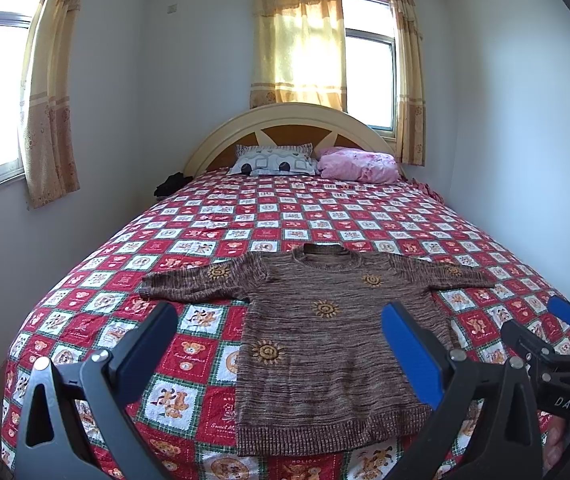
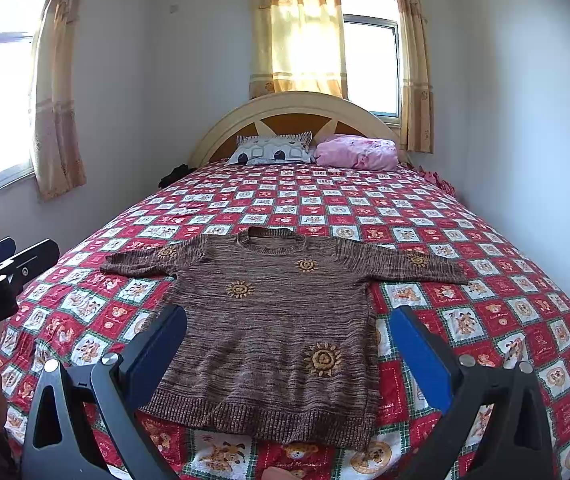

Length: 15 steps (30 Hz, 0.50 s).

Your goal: Fold small clothes

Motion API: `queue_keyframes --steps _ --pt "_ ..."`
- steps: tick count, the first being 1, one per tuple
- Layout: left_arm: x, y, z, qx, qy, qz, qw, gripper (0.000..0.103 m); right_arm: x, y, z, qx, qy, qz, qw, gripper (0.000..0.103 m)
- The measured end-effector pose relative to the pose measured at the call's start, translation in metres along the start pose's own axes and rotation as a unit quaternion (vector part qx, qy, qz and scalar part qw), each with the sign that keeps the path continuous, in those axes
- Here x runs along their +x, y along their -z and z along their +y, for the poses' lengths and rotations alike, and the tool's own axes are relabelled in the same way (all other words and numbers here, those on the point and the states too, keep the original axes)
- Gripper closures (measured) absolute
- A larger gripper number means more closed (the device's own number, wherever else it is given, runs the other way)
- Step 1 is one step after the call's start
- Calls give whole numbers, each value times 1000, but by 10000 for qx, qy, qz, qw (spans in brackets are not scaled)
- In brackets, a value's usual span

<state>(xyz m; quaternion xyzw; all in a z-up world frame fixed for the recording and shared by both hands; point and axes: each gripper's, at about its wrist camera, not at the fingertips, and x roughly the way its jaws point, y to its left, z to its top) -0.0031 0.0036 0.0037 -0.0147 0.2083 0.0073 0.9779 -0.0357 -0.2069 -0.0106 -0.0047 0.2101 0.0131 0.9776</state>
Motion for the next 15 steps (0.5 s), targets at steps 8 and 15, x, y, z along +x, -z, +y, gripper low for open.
queue_keyframes --steps 8,15 --pt "1 0 0 12 -10 -5 10000 0 1 1 -1 14 18 20 10000 1" --pt "1 0 0 12 -10 -7 10000 0 2 0 -1 20 24 31 10000 1"
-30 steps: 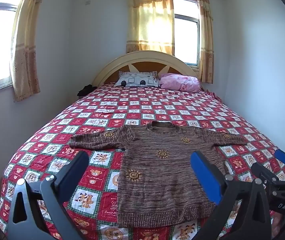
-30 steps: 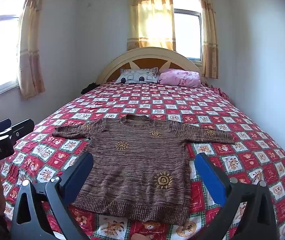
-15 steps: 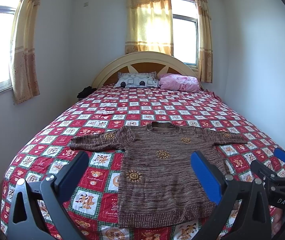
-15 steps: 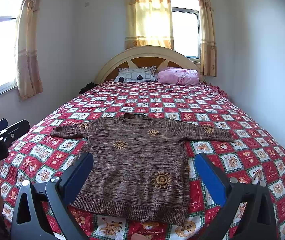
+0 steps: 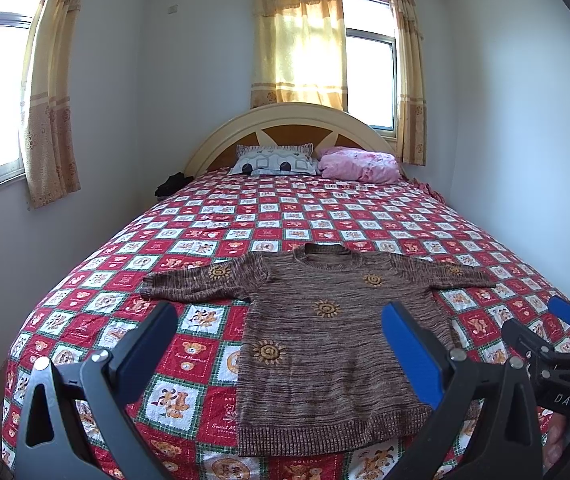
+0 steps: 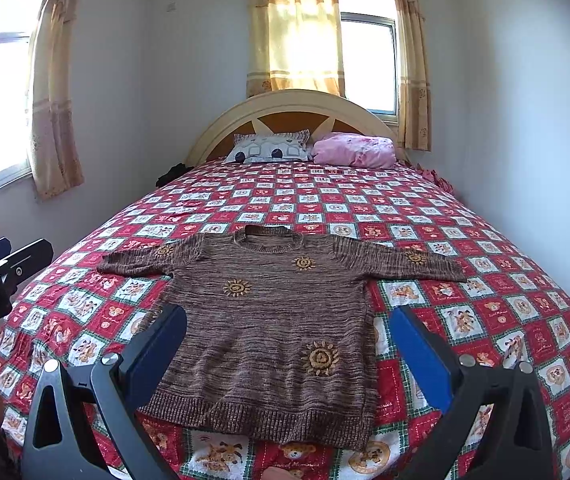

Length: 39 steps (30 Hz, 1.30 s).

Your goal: Fold small clothes

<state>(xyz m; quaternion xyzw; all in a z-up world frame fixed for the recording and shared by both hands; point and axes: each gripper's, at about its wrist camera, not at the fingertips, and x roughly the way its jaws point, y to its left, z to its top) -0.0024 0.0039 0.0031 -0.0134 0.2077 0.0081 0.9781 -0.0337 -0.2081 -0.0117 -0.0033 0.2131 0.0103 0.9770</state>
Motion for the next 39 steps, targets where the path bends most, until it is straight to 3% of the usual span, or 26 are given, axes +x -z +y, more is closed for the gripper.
queue_keyframes --steps 39 --pt "11 5 -1 35 -104 122 9999 0 16 7 -6 57 22 188 9998 1"
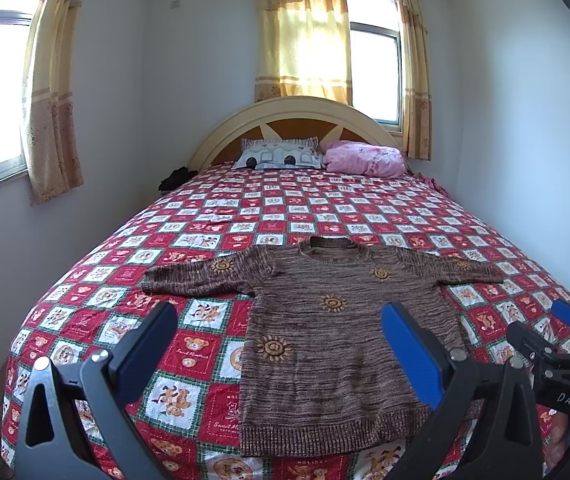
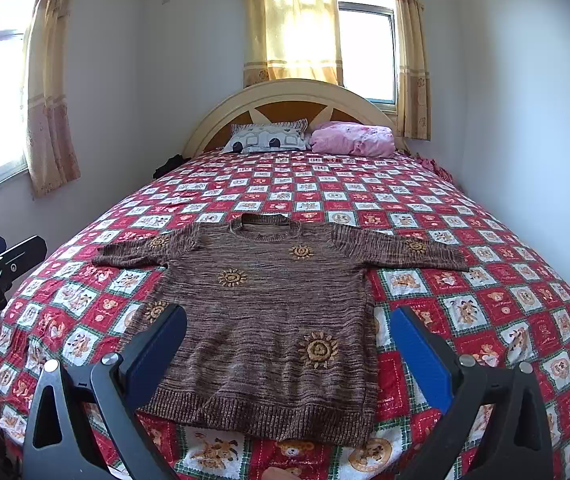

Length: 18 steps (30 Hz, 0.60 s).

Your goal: Fold small clothes

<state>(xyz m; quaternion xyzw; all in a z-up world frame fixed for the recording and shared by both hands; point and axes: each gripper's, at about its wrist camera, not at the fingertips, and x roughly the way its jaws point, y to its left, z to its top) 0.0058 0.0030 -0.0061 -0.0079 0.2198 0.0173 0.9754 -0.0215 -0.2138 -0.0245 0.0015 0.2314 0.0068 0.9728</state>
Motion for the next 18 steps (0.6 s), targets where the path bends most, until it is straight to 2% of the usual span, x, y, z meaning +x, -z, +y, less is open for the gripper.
queue_keyframes --steps 10,18 --pt "29 13 -7 125 -68 263 9996 0 22 5 -10 75 43 230 9997 1" --pt "68 20 -11 375 -85 579 9976 0 55 14 -40 301 123 548 9980 1"
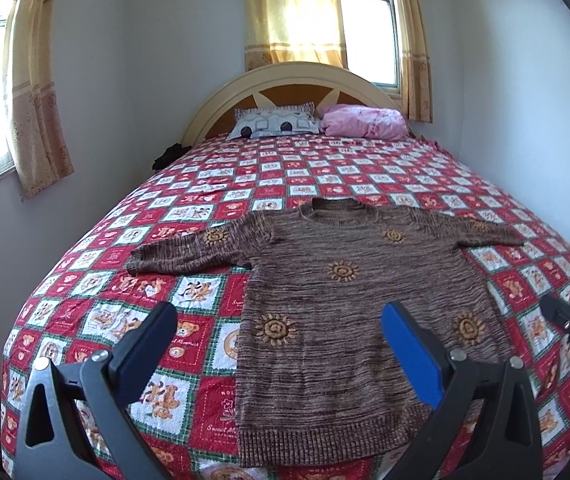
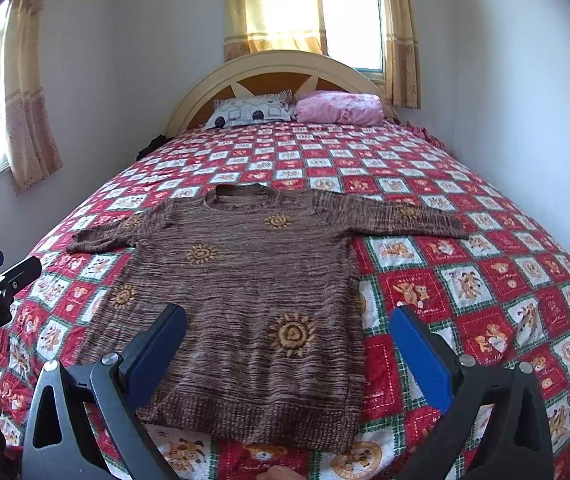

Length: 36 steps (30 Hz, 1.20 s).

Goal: Fold small clothes
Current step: 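Reach the right tool to the sleeve cuff nearest it and grasp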

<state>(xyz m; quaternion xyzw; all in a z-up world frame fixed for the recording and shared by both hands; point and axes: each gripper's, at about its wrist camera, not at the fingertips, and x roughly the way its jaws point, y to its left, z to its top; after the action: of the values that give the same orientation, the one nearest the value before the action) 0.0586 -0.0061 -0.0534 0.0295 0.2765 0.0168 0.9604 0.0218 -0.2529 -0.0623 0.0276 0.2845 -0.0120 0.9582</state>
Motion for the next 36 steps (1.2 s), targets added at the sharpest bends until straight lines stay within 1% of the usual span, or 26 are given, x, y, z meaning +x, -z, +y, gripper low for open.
queue_keyframes --steps 4,10,16,19,22,24,26,28,30,32,34,36 --pt "29 -7 -3 187 -6 228 9996 0 23 -3 -28 156 128 249 9995 1" --pt "69 -28 -12 455 -44 330 9984 0 59 -17 -77 246 431 607 9969 1" --pt "116 -42 -19 579 -104 385 9975 0 94 -41 -129 465 747 631 9941 1" --pt "141 -47 -22 544 -48 461 9974 0 118 -51 -155 766 775 713 9915 1" --pt "159 -50 -25 498 -15 473 9976 0 143 -57 -183 1254 660 802 9867 1" --pt "171 -51 -26 452 26 498 9977 0 158 -62 -201 1483 688 788 9834 2" --pt "184 -53 -29 456 -5 549 9974 0 173 -67 -218 1689 709 743 9803 7" --pt "196 -53 -29 420 10 625 9972 0 186 -71 -233 1891 674 728 9769 11" --pt "205 -52 -28 356 -18 704 9969 0 199 -74 -251 2162 597 719 9719 18" --pt "214 -51 -26 303 -54 755 9967 0 212 -75 -265 2380 585 785 9663 26" --pt "224 -49 -23 247 -64 825 9963 0 225 -76 -278 2585 538 867 9606 32" --pt "234 -46 -19 181 -121 909 9956 0 238 -75 -290 2799 521 958 9538 33"
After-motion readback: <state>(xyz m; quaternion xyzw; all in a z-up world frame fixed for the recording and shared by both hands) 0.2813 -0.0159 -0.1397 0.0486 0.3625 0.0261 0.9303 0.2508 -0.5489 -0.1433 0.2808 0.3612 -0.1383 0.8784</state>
